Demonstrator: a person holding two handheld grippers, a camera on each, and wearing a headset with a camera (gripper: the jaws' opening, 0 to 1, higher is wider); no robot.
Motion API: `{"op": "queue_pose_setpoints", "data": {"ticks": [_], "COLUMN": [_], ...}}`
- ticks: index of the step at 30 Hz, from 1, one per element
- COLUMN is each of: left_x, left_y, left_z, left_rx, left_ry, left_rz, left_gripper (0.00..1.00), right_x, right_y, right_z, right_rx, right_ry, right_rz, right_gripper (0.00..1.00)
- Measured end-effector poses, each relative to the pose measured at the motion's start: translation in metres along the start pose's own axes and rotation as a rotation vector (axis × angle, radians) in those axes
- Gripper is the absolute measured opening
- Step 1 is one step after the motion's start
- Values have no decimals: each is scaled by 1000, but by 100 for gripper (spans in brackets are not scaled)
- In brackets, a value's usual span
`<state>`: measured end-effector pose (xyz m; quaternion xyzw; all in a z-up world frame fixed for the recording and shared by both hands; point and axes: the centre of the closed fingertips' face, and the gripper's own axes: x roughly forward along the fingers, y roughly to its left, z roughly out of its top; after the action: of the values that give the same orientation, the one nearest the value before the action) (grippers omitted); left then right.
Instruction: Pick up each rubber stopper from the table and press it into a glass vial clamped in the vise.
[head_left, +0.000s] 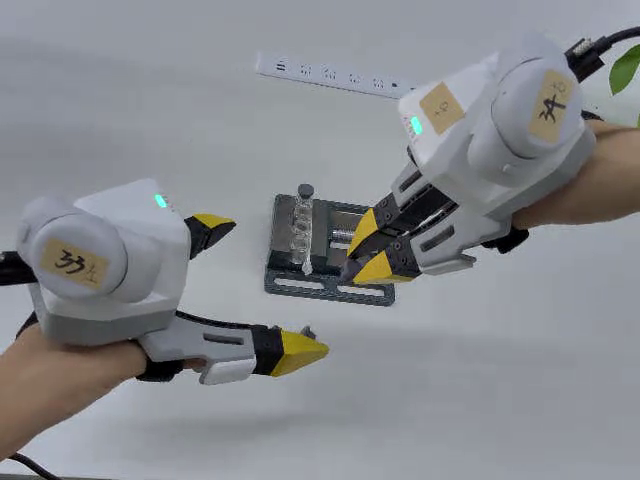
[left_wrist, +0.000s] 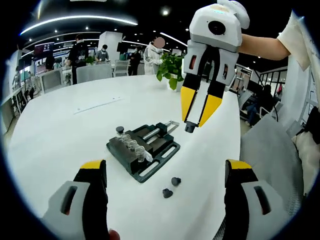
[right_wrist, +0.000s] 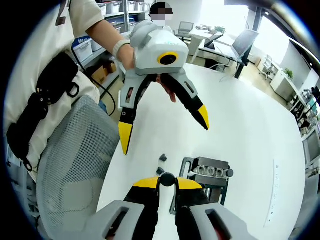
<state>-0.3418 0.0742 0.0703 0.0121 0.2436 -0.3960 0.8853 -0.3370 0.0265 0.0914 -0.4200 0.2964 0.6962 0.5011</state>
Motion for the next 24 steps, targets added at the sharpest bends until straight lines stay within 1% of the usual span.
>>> {"op": "queue_pose_setpoints", "data": {"ticks": [1,2,3,6,7,11,12,14,17,22,24], "left_x": [-1,-4,-4,-5,-6,-7,-8,-10,-14,-17,-17], "left_y": [2,10,11,14,15,18,20,20,24,30,28], "left_z": [0,-2,-2,-3,-4,-7,-8,-9,-10,-17,-16], "left_rx": [-3,-18,-34,-42,-41,-49,-50,-57,-64,-83,-85], "left_ry": [-1,-3,-5,-8,-6,-4,-1,3,-4,5,7], "left_rz": [10,12,18,28,30,34,40,43,52,66,69], "left_gripper": [99,99,99,99,99,99,99,99,99,98,97], "right_x": [1,2,3,6,8,12,14,17,23,28,30], "right_y": [-3,-7,-10,-19,-24,-37,-44,-52,-66,-80,-82], "right_z": [-1,-2,-3,-4,-5,-6,-8,-10,-15,-21,-21], "right_rx": [1,0,-3,-11,-17,-46,-54,-69,-84,-127,-137], "right_ry": [5,12,18,28,32,62,72,77,101,144,150], "right_rz": [1,2,2,3,2,-2,-3,-3,-9,-8,-7], "right_gripper": [7,7,7,7,7,7,7,7,7,6,6]}}
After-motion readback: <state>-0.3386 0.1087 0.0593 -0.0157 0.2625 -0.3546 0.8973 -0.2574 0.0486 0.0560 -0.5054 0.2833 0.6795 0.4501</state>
